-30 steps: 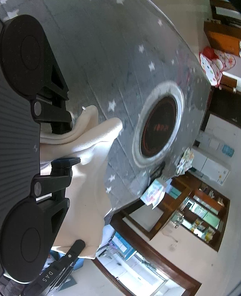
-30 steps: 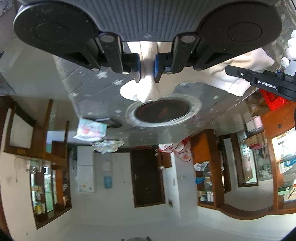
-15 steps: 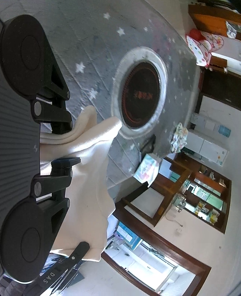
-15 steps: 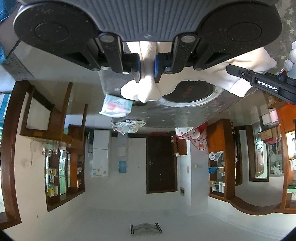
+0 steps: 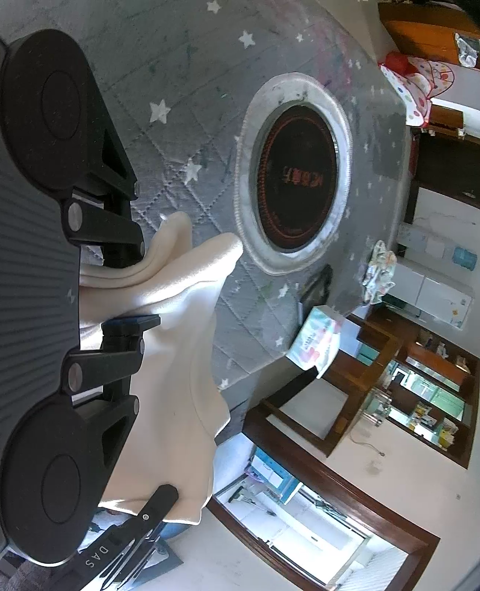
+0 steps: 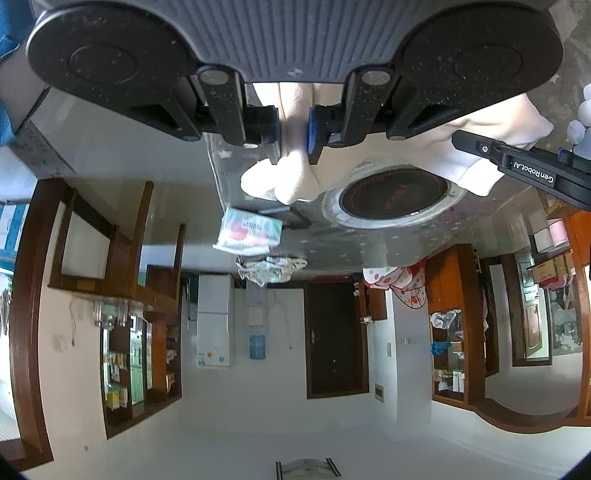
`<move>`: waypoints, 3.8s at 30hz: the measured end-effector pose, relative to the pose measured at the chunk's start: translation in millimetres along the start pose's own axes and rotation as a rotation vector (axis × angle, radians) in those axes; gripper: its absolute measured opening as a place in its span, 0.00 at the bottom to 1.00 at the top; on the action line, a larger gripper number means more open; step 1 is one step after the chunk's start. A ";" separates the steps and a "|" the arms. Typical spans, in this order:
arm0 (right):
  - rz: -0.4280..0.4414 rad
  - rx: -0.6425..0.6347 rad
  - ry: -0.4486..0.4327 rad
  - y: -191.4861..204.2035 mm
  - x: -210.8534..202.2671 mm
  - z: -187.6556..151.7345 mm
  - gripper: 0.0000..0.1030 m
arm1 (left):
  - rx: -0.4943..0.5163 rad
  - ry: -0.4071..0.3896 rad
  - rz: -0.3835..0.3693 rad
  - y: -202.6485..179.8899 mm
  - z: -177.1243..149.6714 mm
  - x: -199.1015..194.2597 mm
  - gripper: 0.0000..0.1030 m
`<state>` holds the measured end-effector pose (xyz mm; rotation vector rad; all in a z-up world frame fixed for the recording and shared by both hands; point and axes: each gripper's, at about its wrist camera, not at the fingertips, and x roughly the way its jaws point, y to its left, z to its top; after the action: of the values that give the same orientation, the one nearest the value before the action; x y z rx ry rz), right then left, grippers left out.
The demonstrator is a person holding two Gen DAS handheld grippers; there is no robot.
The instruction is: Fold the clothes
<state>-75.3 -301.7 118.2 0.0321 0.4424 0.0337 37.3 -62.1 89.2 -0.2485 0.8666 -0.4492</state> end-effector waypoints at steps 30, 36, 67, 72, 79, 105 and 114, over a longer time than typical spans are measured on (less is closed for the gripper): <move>-0.058 0.052 0.180 -25.3 72.4 -47.5 0.13 | -0.014 0.105 0.063 28.0 -19.6 45.9 0.36; -0.073 0.060 0.213 -29.4 81.9 -55.5 0.17 | -0.036 0.095 0.099 43.0 -17.6 42.0 0.44; 0.057 -0.109 0.234 42.0 39.9 -70.9 0.75 | 0.081 0.067 0.124 35.4 -48.8 8.9 0.48; 0.060 -0.134 0.263 47.7 36.5 -83.9 0.81 | 0.092 0.071 0.139 40.5 -56.6 8.4 0.51; 0.071 -0.157 0.282 46.7 32.1 -88.4 0.83 | 0.133 0.056 0.159 39.0 -58.2 5.4 0.54; 0.077 -0.035 0.268 26.0 112.1 -36.4 0.99 | 0.127 0.062 0.158 41.9 -46.9 7.2 0.55; -0.024 -0.055 0.334 29.8 143.2 -44.2 0.95 | 0.126 0.069 0.162 44.1 -47.0 9.2 0.58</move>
<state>34.3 -265.2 18.3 -0.0333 0.7750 0.0274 18.2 -29.2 36.4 -0.0461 0.9147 -0.3611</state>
